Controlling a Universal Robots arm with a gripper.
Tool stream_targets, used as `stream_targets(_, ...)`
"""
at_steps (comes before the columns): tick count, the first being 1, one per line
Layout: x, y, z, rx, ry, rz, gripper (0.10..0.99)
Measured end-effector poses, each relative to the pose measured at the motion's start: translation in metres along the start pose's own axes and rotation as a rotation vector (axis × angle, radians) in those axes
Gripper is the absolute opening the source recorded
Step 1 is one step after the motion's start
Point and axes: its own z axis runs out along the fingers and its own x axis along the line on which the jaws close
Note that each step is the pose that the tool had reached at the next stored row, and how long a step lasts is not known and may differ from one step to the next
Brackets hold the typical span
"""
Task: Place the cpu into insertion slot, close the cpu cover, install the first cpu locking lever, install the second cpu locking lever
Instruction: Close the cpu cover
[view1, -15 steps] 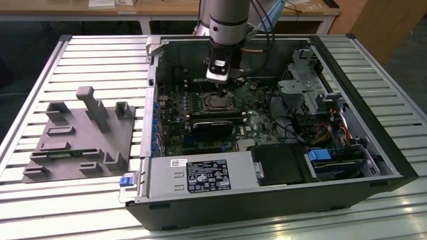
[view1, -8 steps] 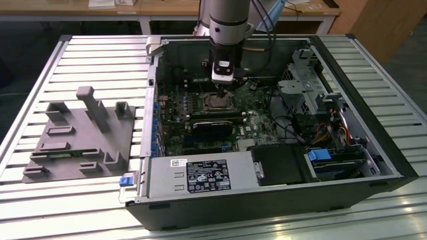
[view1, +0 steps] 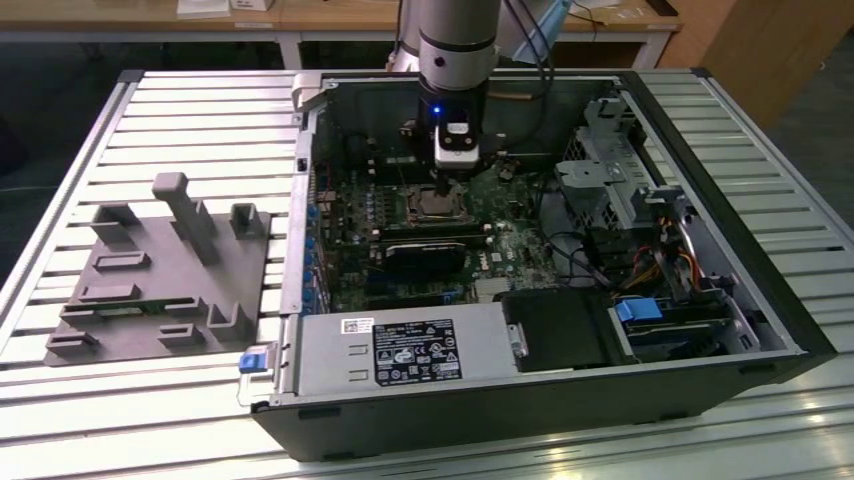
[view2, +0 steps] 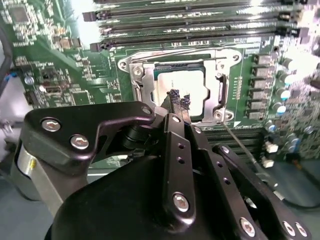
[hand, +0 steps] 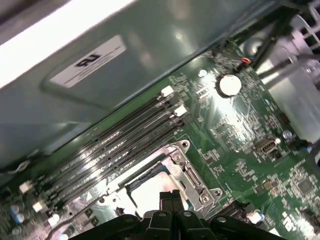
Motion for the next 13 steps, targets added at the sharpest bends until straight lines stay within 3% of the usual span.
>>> stream_targets(13, 0.0, 0.0, 0.0006, 0.005, -0.0011, -0.226, 0.102)
